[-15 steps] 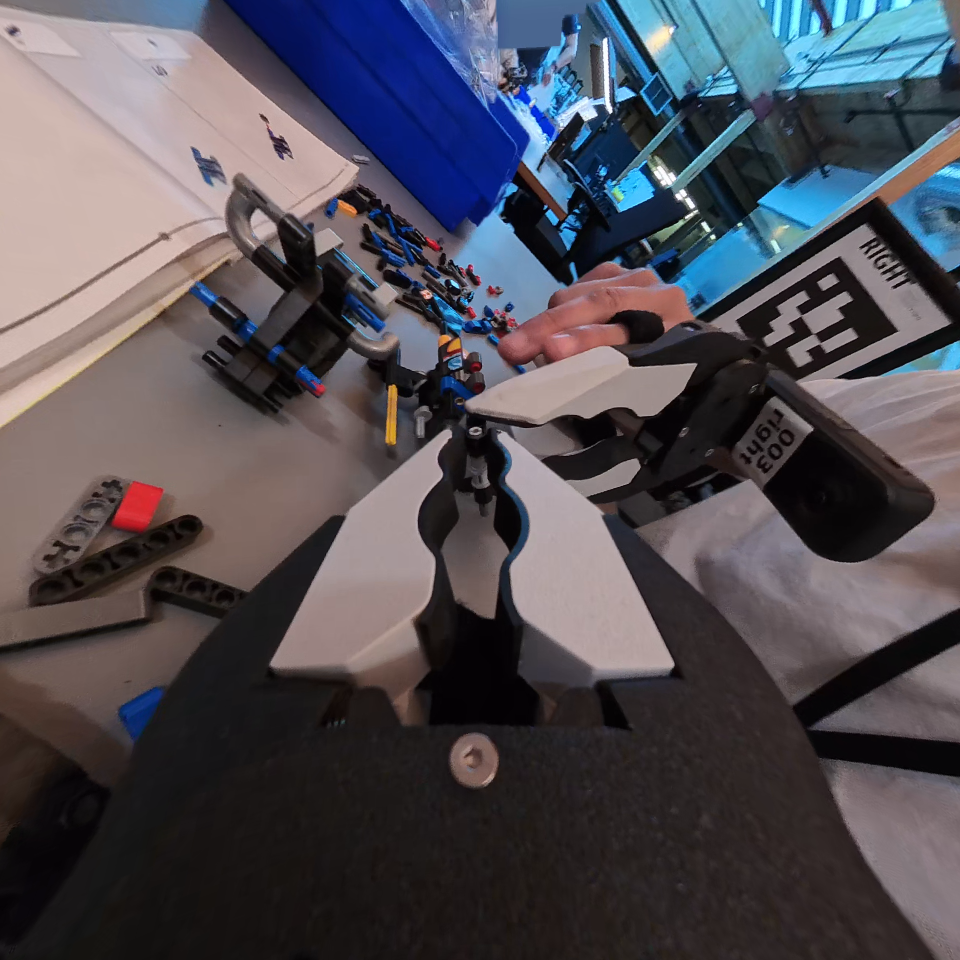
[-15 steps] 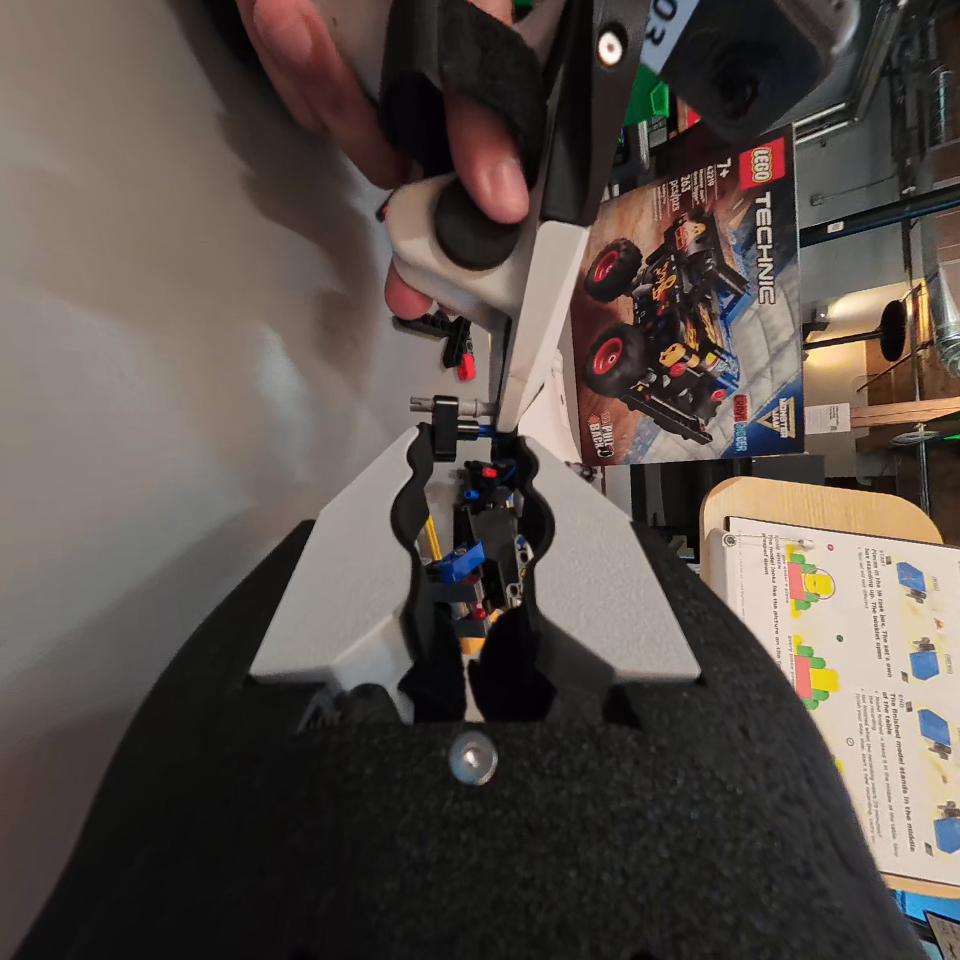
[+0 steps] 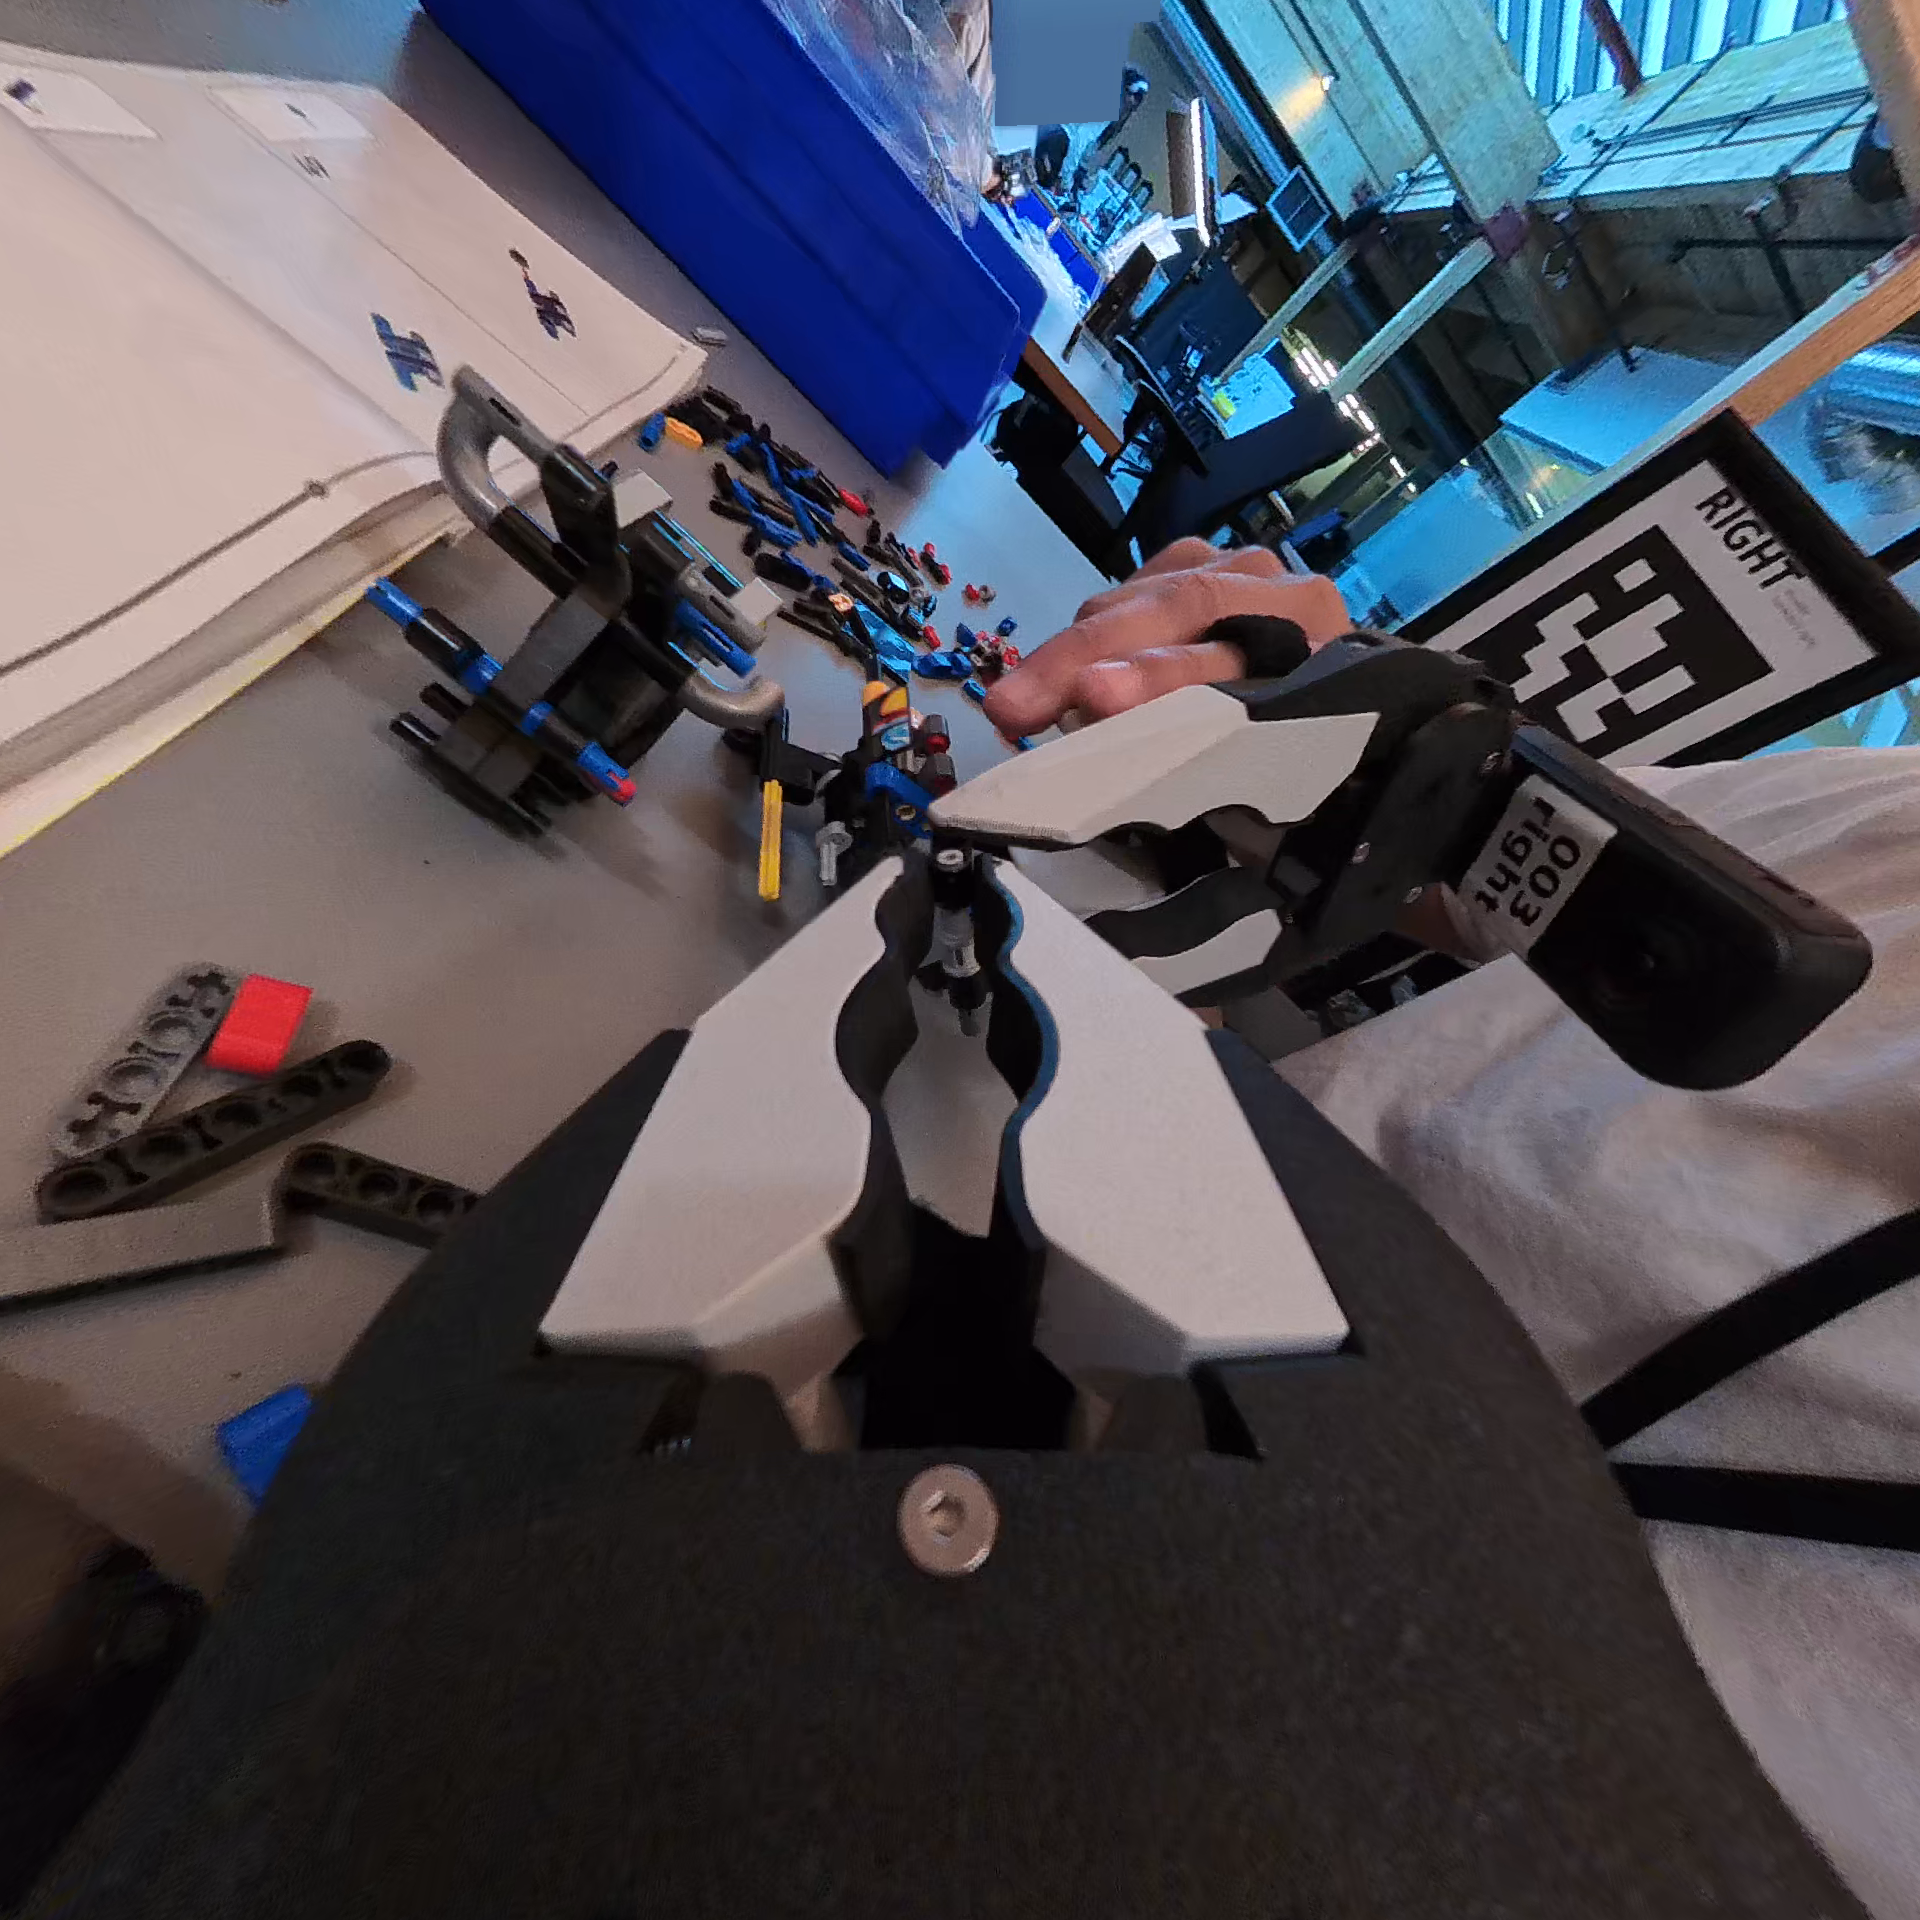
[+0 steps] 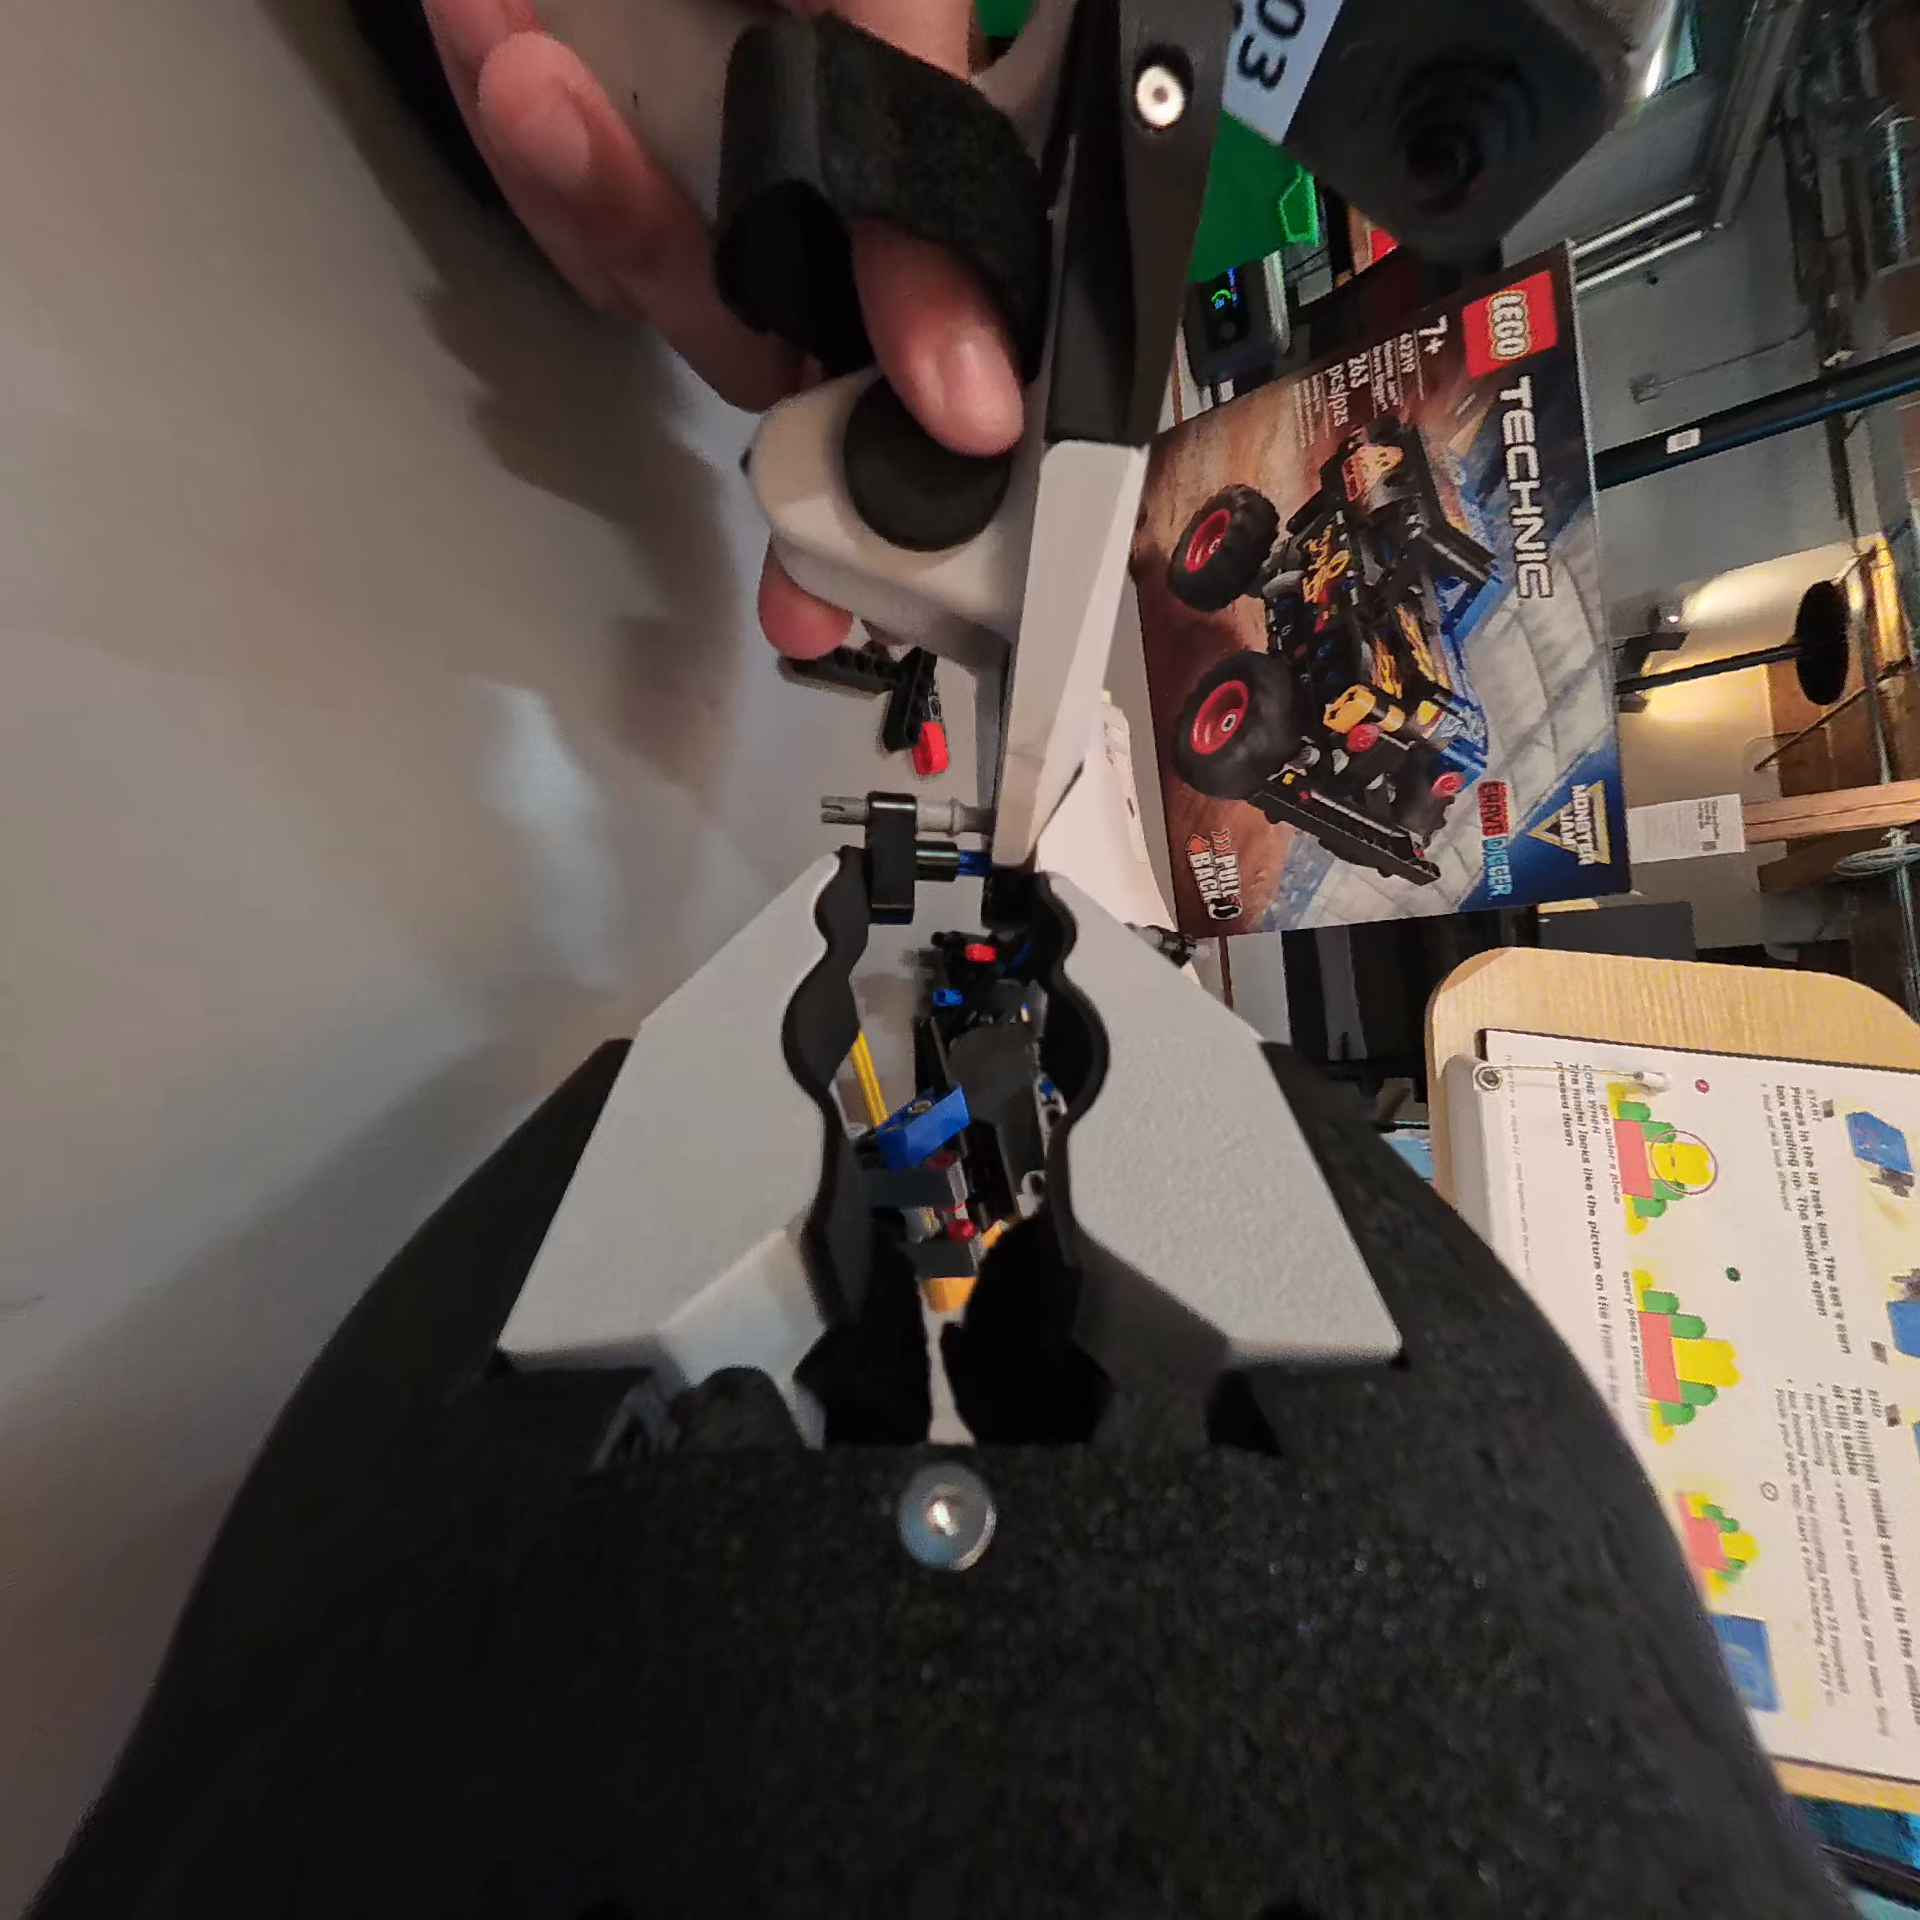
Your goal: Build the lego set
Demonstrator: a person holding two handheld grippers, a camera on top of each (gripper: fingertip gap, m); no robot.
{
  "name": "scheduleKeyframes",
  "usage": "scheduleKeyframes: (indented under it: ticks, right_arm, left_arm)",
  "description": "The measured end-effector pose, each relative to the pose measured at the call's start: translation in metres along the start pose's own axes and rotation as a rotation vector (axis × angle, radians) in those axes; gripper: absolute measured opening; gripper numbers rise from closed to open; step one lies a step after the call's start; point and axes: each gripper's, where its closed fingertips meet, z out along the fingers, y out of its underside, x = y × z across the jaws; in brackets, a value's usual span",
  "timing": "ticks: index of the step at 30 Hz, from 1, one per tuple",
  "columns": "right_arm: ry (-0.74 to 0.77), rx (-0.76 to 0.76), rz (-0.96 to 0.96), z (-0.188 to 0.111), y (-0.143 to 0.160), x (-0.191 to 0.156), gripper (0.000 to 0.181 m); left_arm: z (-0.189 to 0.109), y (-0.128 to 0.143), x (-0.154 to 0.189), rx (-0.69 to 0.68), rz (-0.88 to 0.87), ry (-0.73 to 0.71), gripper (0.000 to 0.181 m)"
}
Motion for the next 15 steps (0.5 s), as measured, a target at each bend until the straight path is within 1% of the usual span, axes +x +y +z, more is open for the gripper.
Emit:
scheduleKeyframes:
  ticks: [3,6,13,15]
  right_arm:
    - [-0.050,0.018,0.033,-0.001,-0.003,-0.005,0.034]
    - [-0.052,0.012,0.003,-0.001,-0.001,-0.008,0.034]
    - [-0.088,-0.003,0.049,0.002,0.003,-0.011,0.036]
    - [-0.099,-0.004,0.054,0.001,0.003,-0.013,0.034]
  left_arm:
    - [0.004,0.004,0.007,-0.026,0.016,0.019,0.006]
    - [0.005,0.006,0.006,-0.038,0.025,0.010,0.006]
    - [0.006,0.009,0.007,-0.056,0.054,-0.002,0.005]
    - [0.006,0.010,0.008,-0.059,0.055,0.003,0.005]
